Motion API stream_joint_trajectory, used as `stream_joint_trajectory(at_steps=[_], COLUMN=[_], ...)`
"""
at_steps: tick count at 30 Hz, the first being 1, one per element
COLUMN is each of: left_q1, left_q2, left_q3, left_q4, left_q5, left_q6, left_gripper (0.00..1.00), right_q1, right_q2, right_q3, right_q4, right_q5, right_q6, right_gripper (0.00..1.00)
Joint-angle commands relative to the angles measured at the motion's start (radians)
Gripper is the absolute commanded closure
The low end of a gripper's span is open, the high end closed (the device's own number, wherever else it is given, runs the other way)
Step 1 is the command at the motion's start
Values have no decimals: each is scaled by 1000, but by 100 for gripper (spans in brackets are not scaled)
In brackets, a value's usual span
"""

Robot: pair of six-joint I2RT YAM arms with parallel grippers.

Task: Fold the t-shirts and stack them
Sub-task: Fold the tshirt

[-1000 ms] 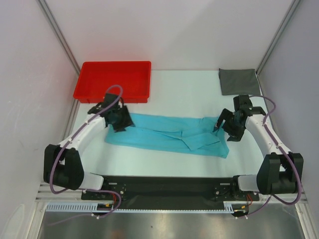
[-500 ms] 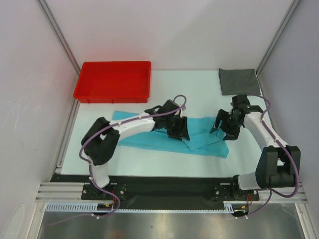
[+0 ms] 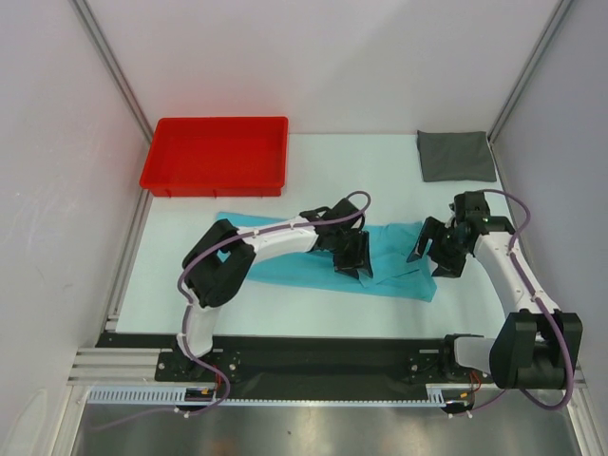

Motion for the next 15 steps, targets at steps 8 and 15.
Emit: stream_joint_trajectory(at_steps=[8,15], left_q1=[-26,-38], left_q2=[40,88], left_q3=[87,159], left_q4=[-145,-180], left_q5=[-113,-138], left_q6=[-70,-73], left_gripper=[49,51], right_q1=[-29,-29], right_q2=[-32,-26], right_q3=[-11,-13], right_q4=[-6,4], right_q5=[-25,-36], right_q6=[-27,-24], right_gripper=[20,21])
